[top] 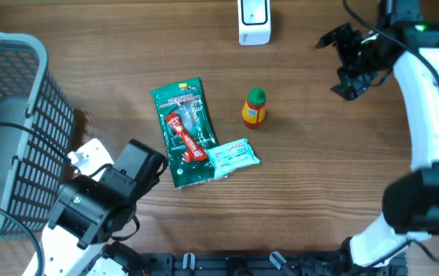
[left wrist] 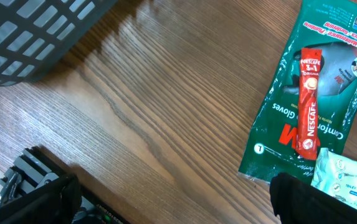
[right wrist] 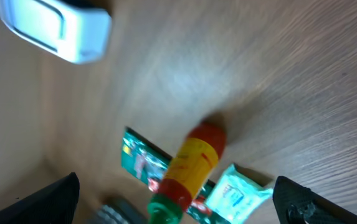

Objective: Scan the item barcode

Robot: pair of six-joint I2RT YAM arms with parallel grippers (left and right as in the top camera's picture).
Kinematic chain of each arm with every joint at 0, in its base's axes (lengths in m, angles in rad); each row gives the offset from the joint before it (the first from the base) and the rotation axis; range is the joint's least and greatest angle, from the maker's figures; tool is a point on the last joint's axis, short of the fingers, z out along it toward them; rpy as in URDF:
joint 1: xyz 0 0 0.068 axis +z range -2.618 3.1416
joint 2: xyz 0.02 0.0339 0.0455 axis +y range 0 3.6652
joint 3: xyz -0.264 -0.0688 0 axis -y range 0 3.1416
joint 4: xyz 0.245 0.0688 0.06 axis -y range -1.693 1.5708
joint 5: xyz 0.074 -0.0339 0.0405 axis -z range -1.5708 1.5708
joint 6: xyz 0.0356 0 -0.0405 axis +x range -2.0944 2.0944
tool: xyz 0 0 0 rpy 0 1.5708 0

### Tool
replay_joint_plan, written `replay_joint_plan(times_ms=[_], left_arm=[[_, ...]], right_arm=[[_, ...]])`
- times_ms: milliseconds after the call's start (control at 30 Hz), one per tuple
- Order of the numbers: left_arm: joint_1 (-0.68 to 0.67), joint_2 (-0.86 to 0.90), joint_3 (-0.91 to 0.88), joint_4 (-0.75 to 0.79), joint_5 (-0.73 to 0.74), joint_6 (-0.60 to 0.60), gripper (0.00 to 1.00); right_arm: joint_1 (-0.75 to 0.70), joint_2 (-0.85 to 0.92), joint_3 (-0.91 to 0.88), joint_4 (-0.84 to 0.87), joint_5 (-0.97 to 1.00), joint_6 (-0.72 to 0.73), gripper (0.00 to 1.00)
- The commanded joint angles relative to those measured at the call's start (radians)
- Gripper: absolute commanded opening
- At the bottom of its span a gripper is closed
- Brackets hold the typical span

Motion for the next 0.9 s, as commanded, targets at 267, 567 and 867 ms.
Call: replay_joint_plan(times_ms=[267,567,867], left_arm=[[0.001,-0.004,0.004,-0.001,-0.01,0.001,1.0],[0.001,-0.004,0.004,-0.001,-0.01,0.001,1.0],[0.001,-0.004,0.004,-0.001,-0.01,0.001,1.0]], right_arm=[[0.053,0.449,-0.003,-0.042,-0.547,-0.185,0.96],[0.14,0.492,-0.007,-0.026,-0.533,-0.214,1.0],[0.218,0.543,-0.007,0.001,-0.553,-0.233,0.87]])
